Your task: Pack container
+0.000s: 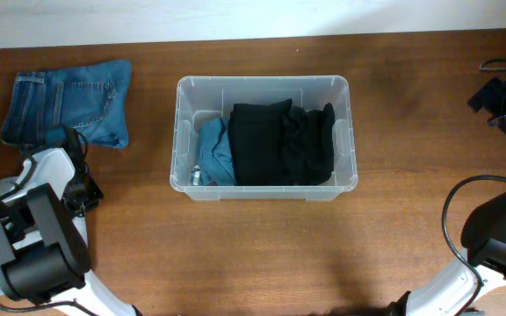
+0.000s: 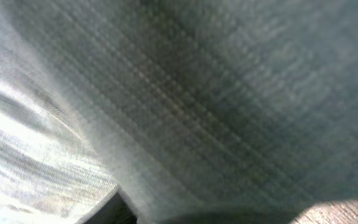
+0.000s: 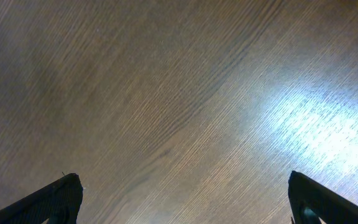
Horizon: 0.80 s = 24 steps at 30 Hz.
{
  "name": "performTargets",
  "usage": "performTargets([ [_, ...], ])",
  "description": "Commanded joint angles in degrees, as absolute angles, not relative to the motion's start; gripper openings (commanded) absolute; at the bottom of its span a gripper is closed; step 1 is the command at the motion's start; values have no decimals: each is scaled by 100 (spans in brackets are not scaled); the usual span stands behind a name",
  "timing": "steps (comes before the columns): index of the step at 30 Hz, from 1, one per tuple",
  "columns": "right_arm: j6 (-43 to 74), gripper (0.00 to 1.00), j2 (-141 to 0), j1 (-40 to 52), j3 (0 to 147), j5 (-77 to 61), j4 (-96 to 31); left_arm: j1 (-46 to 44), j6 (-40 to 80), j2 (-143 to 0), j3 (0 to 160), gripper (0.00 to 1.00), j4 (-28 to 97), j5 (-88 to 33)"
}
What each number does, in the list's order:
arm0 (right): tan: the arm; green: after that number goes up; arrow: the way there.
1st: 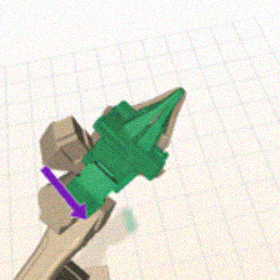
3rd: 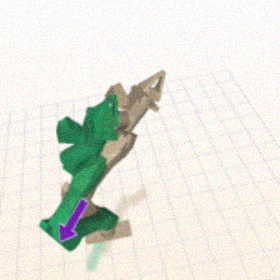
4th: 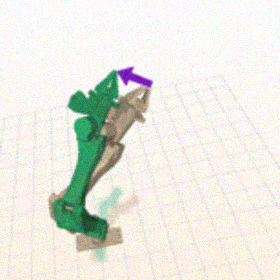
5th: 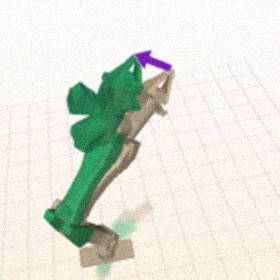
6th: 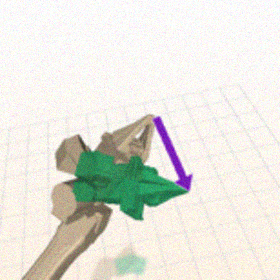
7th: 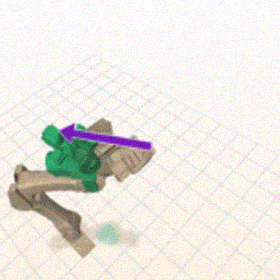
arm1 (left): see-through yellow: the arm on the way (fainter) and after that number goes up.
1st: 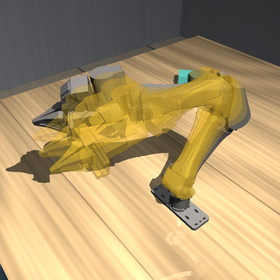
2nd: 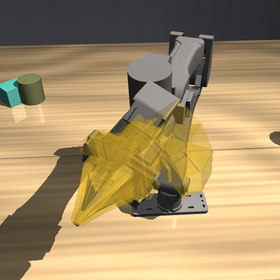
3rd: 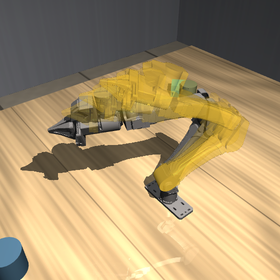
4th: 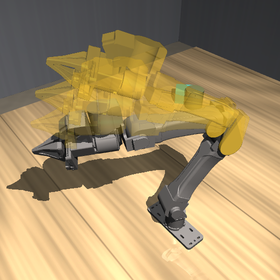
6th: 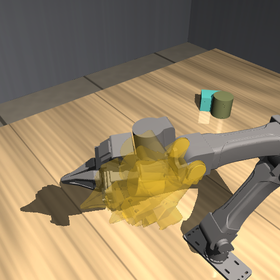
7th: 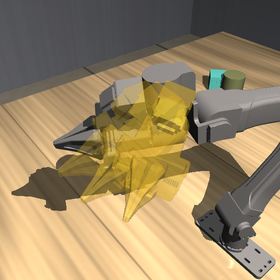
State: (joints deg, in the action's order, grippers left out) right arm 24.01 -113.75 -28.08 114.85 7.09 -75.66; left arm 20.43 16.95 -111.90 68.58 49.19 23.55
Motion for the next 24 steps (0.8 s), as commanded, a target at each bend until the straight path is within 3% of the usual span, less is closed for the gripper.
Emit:
performTargets([
  [1,2429,98,-11450,-2814,11465,821,-7568,2154,1715,-11476,6661,18,4904,2222],
  [4,2429,98,-11450,-2814,11465,821,-7568,2154,1715,-11476,6661,1,4882,2209],
  [14,2429,98,-11450,-2814,11465,821,-7566,2154,1710,-11474,6987,1,5144,1461],
  [24,2429,98,-11450,-2814,11465,821,-7568,2137,1708,-11161,8855,1,6414,582],
])
